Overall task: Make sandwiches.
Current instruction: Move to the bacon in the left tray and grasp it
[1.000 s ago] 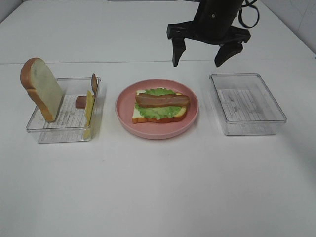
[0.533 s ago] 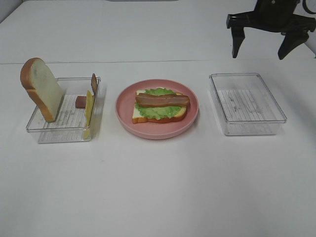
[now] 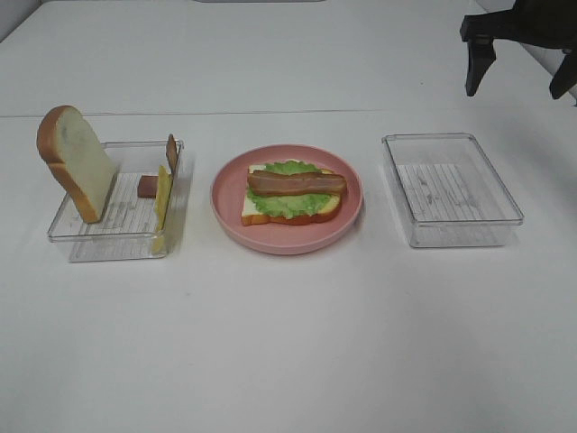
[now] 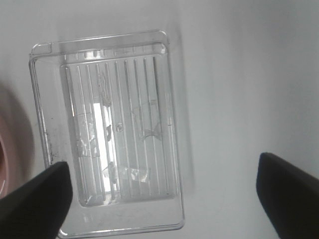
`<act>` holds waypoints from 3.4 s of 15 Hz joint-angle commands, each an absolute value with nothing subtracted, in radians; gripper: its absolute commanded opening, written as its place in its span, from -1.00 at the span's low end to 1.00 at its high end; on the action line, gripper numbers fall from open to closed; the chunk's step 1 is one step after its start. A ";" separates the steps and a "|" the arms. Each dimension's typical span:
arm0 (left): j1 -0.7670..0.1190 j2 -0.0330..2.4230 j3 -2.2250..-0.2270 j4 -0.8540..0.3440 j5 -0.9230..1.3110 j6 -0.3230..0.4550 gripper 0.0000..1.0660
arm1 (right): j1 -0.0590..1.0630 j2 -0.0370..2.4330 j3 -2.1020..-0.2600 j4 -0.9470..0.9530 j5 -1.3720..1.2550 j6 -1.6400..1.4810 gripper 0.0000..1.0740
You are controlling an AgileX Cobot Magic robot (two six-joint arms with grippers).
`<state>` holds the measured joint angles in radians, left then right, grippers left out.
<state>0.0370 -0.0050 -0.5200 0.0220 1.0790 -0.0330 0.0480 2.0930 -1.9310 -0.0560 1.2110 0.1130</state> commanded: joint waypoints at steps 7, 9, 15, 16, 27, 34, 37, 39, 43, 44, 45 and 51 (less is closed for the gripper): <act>0.034 -0.020 -0.517 0.028 1.075 -0.030 0.92 | 0.045 1.356 -1.097 0.000 1.315 0.104 0.79; 0.034 -0.020 -0.517 0.028 1.075 -0.031 0.92 | 0.045 1.145 -0.941 0.011 1.300 0.104 0.79; 0.034 -0.020 -0.517 0.028 1.075 -0.031 0.92 | 0.045 0.459 -0.637 0.045 1.296 0.101 0.79; 0.034 -0.020 -0.517 0.028 1.075 -0.031 0.92 | 0.045 0.409 -0.623 0.044 1.293 0.097 0.79; 0.034 -0.022 -0.517 0.028 1.075 -0.031 0.92 | 0.046 -0.029 -0.447 0.103 1.097 -0.055 0.79; 0.034 -0.019 -0.517 0.028 1.075 -0.031 0.92 | 0.046 -0.028 -0.450 0.100 1.100 -0.046 0.79; 0.034 -0.019 -0.517 0.031 1.075 -0.030 0.92 | 0.041 -0.029 -0.450 0.100 1.100 -0.046 0.79; 0.034 -0.019 -0.517 0.031 1.075 -0.031 0.92 | 0.040 -0.029 -0.450 0.100 1.100 -0.045 0.79; 0.034 -0.019 -0.517 0.031 1.075 -0.032 0.92 | 0.024 -0.029 -0.450 0.109 1.100 -0.045 0.79; 0.034 -0.019 -0.517 0.031 1.075 -0.031 0.92 | 0.024 -0.029 -0.450 0.110 1.100 -0.045 0.79; 0.034 -0.019 -0.517 0.031 1.075 -0.031 0.92 | 0.024 -0.029 -0.450 0.110 1.100 -0.045 0.79; 0.034 -0.019 -0.517 0.027 1.075 -0.031 0.92 | 0.024 -0.029 -0.450 0.110 1.100 -0.045 0.79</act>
<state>0.0370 -0.0050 -0.5200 0.0230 1.0790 -0.0320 0.0270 -0.0030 -0.4540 0.1070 1.1070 -0.0440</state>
